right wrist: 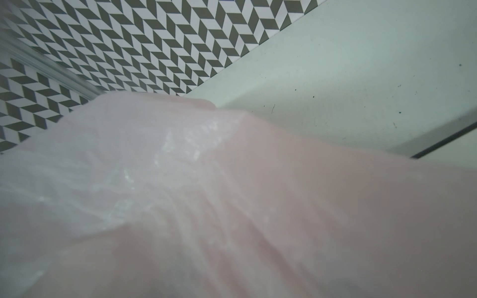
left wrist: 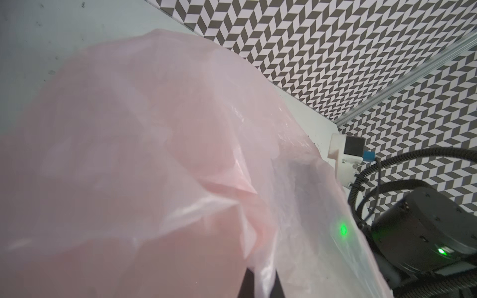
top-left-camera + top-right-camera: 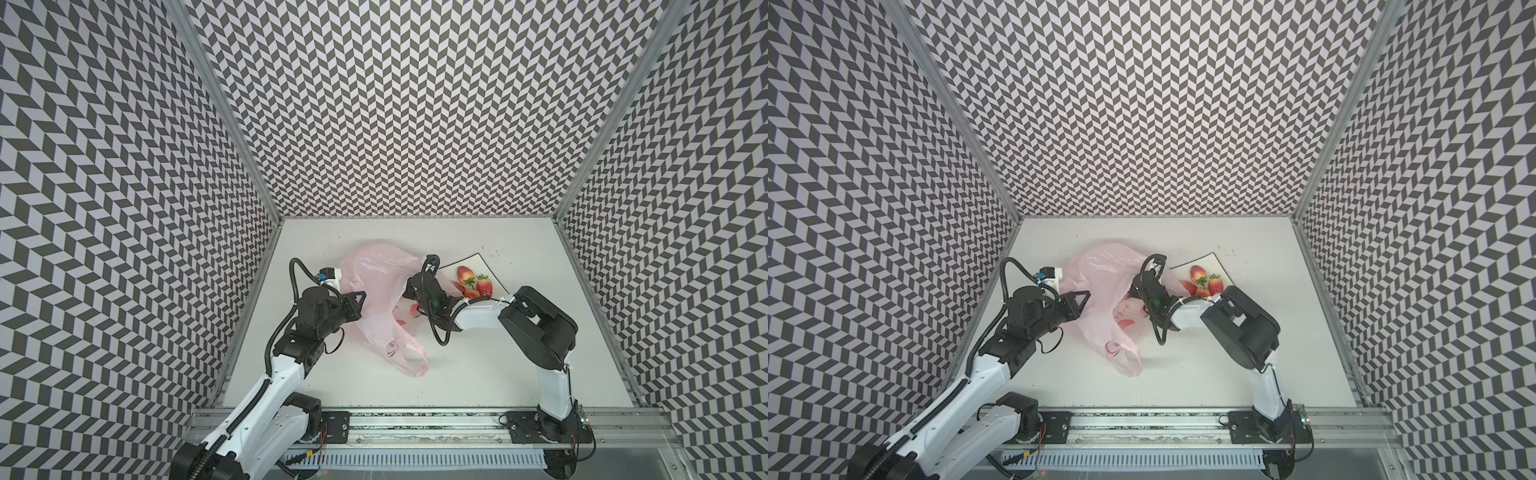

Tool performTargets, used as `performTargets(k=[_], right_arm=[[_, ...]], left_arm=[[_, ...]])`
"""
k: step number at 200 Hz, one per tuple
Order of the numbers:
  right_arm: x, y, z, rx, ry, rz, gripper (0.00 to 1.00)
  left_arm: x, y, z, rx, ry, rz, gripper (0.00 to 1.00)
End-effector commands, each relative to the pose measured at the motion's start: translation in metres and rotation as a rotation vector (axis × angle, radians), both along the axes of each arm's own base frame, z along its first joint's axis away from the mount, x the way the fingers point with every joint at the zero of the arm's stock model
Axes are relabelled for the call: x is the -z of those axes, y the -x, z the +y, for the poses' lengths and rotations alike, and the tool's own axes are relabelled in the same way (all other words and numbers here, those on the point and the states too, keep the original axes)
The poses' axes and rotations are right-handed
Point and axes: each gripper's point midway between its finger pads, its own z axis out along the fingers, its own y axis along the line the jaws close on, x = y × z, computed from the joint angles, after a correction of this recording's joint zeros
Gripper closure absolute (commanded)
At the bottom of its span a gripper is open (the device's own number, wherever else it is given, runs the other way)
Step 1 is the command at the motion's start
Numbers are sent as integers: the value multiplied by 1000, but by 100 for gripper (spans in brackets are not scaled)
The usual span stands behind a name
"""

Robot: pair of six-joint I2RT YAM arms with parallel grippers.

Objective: Take the fake fruits out of the plastic bag

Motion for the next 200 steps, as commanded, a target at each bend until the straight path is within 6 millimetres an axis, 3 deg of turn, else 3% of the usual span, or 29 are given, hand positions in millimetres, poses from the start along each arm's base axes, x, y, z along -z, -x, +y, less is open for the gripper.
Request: performTargets(k=[1,54,93,139,154,200], right_arm=[[7,-14,-4,82,41,-22,30],[37,-35,10,88,140,23,33],[56,-30,25,5,159,74,44],[61,-25,30,-53,190,92,56],[60,-23,30,-74,209,94,56],[64,-24,26,-104,309,92,43]], left_arm=[[-1,7,-13,51,21,-9,100],[-2,16,-16,69,35,-20,100],[-1,18,-10,42,31,-29,100],[-1,12,-3,-13,32,-30,100],[1,10,2,-36,29,-29,100],[6,5,18,-92,13,-21,100]])
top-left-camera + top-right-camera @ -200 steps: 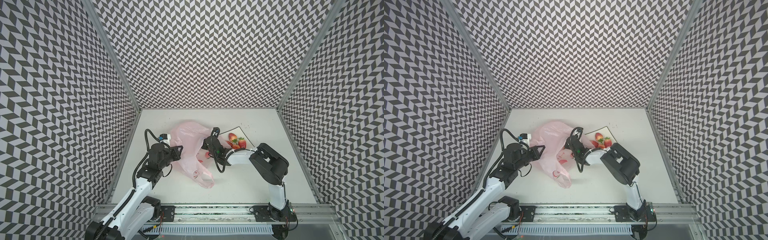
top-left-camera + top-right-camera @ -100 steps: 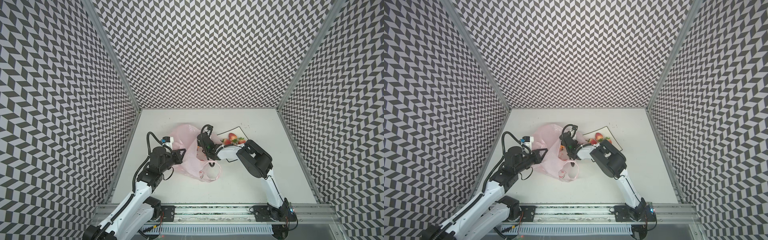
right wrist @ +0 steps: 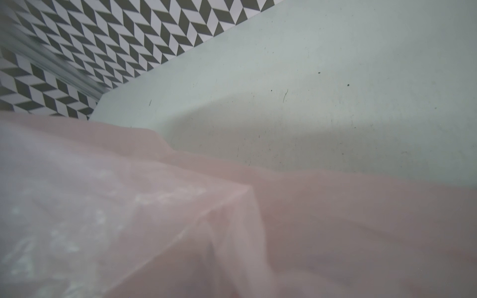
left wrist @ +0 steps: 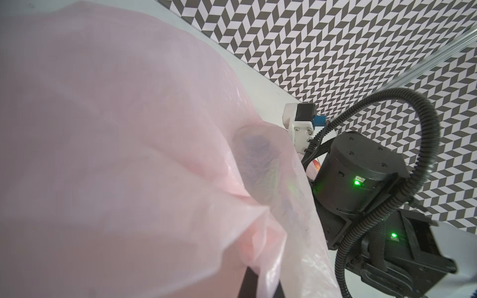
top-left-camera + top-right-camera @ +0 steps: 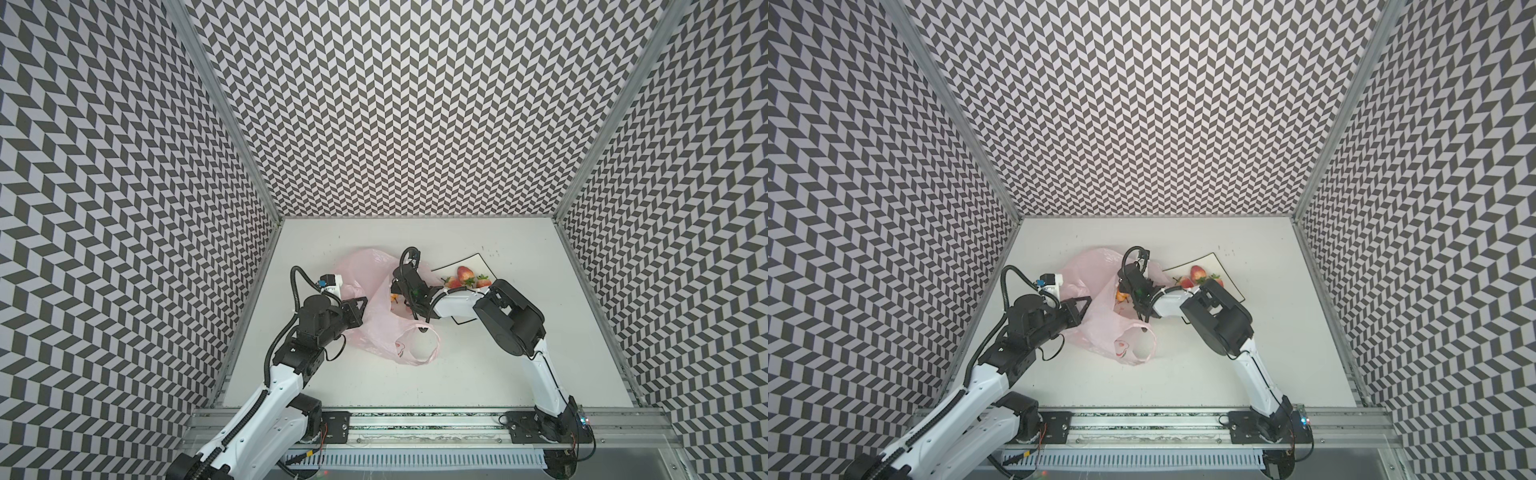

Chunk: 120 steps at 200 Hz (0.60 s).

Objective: Take the fake fruits out of the plastic bag

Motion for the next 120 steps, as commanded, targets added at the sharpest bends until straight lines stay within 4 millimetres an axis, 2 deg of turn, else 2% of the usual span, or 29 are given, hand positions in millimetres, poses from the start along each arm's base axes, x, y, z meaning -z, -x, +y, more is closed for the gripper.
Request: performTargets(k=[1,53,78,120], right_arm=[[30,7,-8,-39,139,55,43],[27,8,1,-88,132,71,51],[9,19,14,-183,103,72,50],[-19,48,20,-313,79,55,46]], left_arm=[[1,-3,11,-44,-9,-14,100],[6,-5,24,-76,-38,0,100],[7,-6,26,-81,-38,5,100],[6,-7,20,-47,-30,-7,100]])
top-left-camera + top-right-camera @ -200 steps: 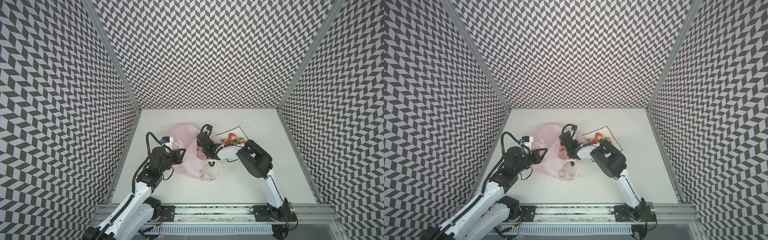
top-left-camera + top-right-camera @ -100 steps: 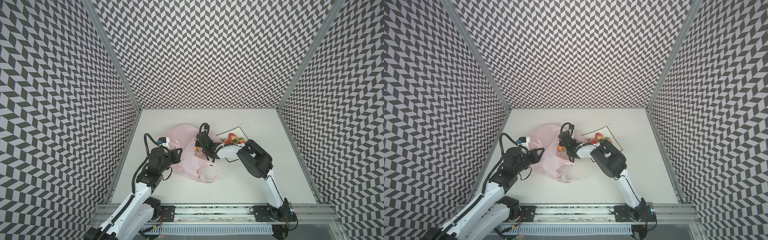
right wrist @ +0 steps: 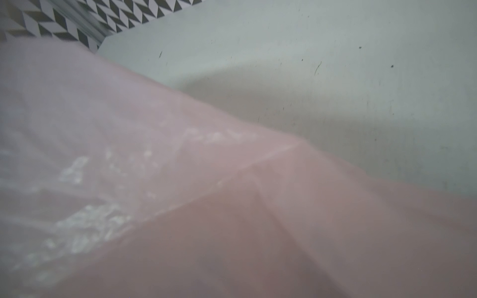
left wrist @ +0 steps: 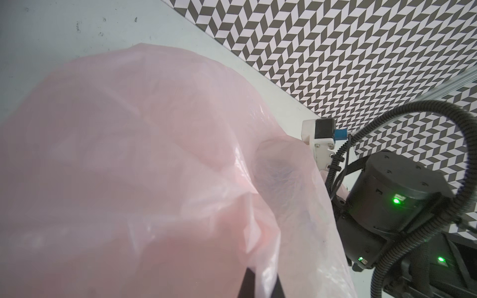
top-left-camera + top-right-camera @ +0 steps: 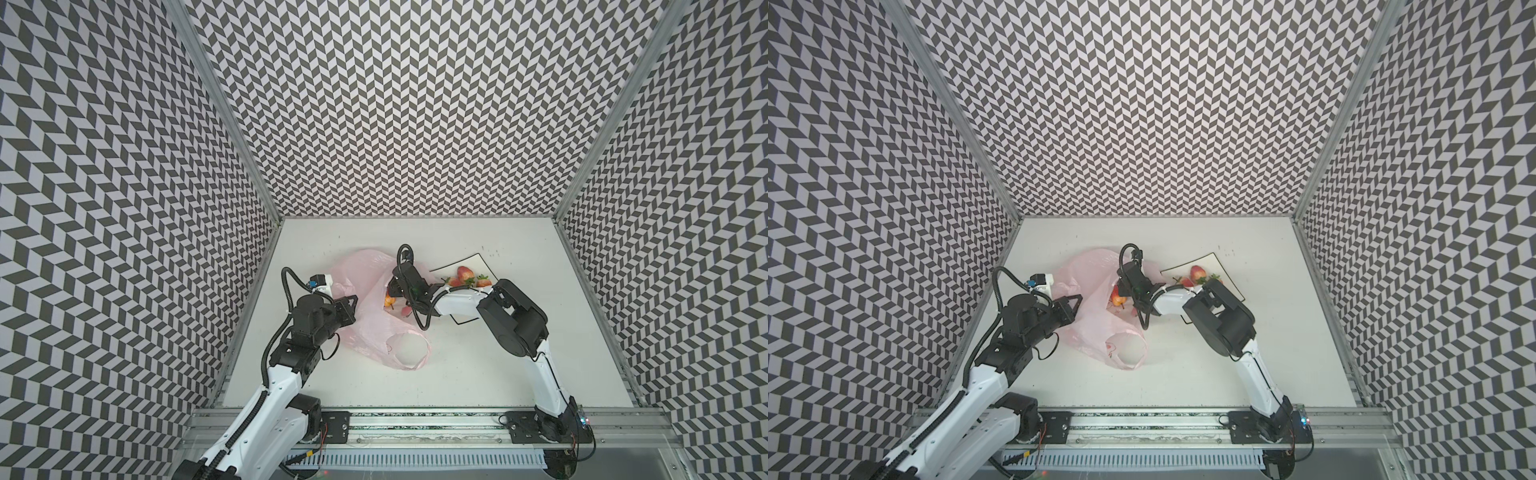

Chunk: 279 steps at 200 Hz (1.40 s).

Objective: Take the fake fruits out of the plastic bag

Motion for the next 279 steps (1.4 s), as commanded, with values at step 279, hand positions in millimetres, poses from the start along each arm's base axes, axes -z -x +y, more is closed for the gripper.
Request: performTargets(k=[279], right_arm=[[-20,58,32,15,-49,73,51]], left_arm=[[4,-1,-6,31,18,4,100]])
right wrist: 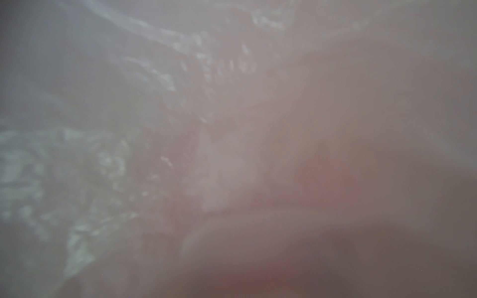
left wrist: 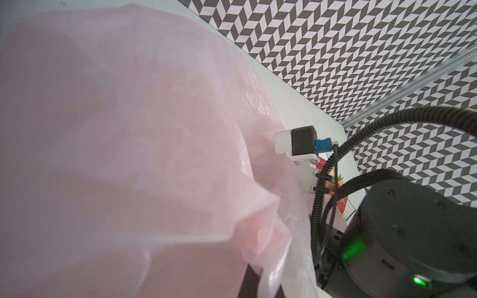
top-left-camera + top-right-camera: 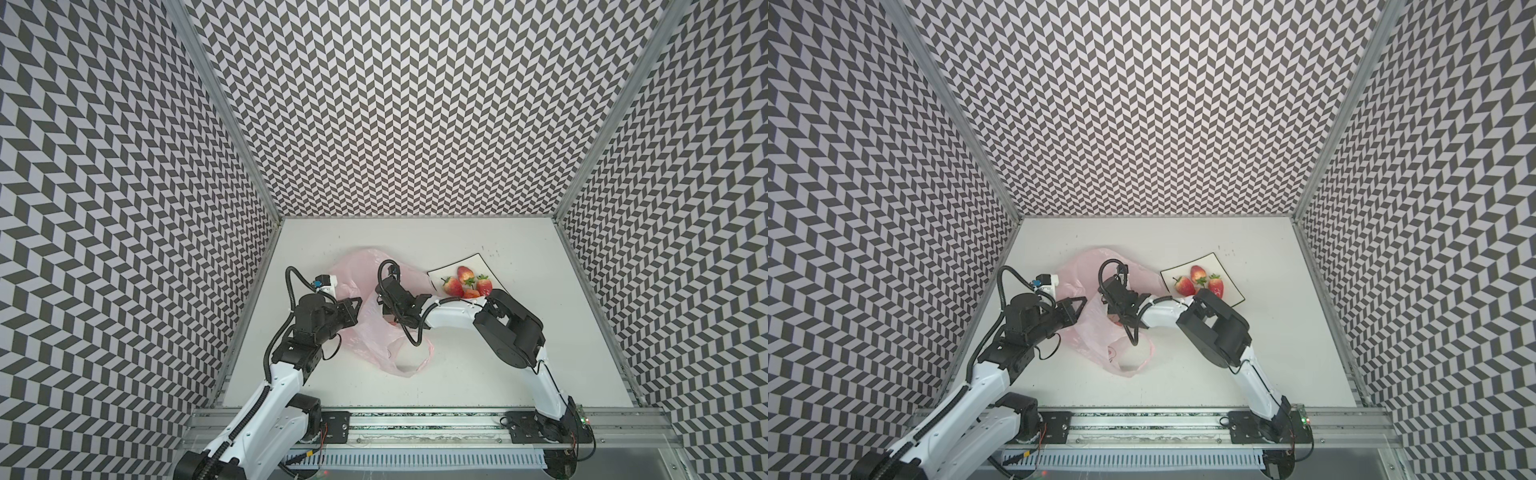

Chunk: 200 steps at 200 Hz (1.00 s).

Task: Take the fake fruits out of the plastic bag
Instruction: 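Close the right gripper on a red strawberry and lift it out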

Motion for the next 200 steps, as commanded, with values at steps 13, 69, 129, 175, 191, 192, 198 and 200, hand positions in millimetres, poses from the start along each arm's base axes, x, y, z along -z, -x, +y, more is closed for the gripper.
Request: performTargets(k=[13,69,129,175,191,192,198,200], right_arm=[[-37,7,-7,-8,-45,-52,53],[-64,48,-16,-183,-149,-69,56],[-78,104,-35,-414,-189,-69,55],[-81,138,-70,-466,-170,-41,55],[-90,143,-89,-435,-151,-60,55],[-89,143,-90,-432,-148,-59,55],[-95,142,-99,-407,-138,-77,55],[-96,141,-102,-395,-134,-84,55]], left_arm=[[-2,-5,8,-56,0,-14,100],[4,-11,24,-141,0,5,100],[2,-16,34,-164,17,-5,100],[1,-16,35,-167,19,-9,100],[0,-16,34,-162,20,-11,100],[0,-16,35,-163,20,-11,100],[-1,-16,35,-161,22,-13,100],[-1,-16,35,-161,21,-15,100]])
